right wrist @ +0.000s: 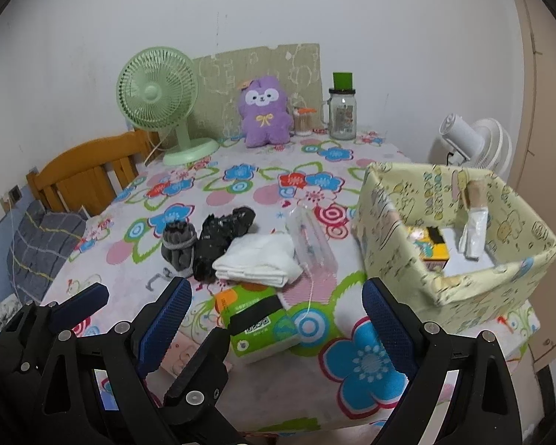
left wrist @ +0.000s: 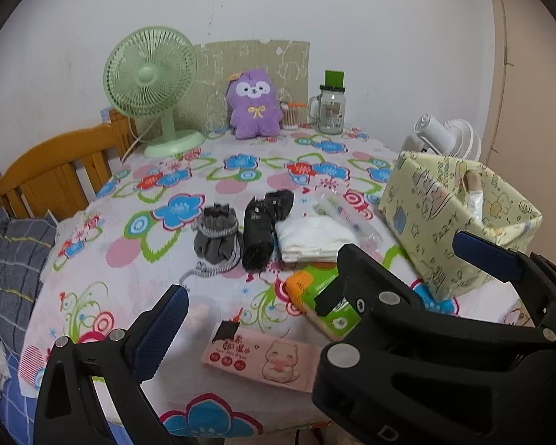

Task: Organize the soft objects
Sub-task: 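Withdraw both tools from the box back over the table, then grasp the green tissue pack with the right tool while the left tool reaches the pink wipes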

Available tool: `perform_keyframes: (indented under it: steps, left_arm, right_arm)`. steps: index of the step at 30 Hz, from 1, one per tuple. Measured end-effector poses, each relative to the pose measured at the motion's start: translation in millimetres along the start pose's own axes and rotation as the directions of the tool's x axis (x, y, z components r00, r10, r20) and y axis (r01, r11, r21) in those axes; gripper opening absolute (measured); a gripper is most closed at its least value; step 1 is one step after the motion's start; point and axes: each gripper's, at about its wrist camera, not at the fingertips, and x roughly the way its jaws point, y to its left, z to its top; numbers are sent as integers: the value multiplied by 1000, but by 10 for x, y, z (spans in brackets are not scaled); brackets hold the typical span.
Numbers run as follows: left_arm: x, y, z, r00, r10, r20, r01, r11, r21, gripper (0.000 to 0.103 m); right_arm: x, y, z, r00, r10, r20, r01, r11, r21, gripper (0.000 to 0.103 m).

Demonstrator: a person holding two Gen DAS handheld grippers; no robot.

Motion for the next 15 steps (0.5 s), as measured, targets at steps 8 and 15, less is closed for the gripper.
perform_keyframes:
  steps: [8, 15]
  left_arm:
    - [223, 108, -179, 999, -9, -52, 8, 1000, -14, 102]
    - [355, 167, -296, 995, -22, -94, 19, 999, -35, 102]
  right_arm:
    - [250, 55, -182, 999, -1, -47, 1, 1000, 1, 95]
    - [391, 97, -280, 998, 2, -68, -4, 1000, -18, 95]
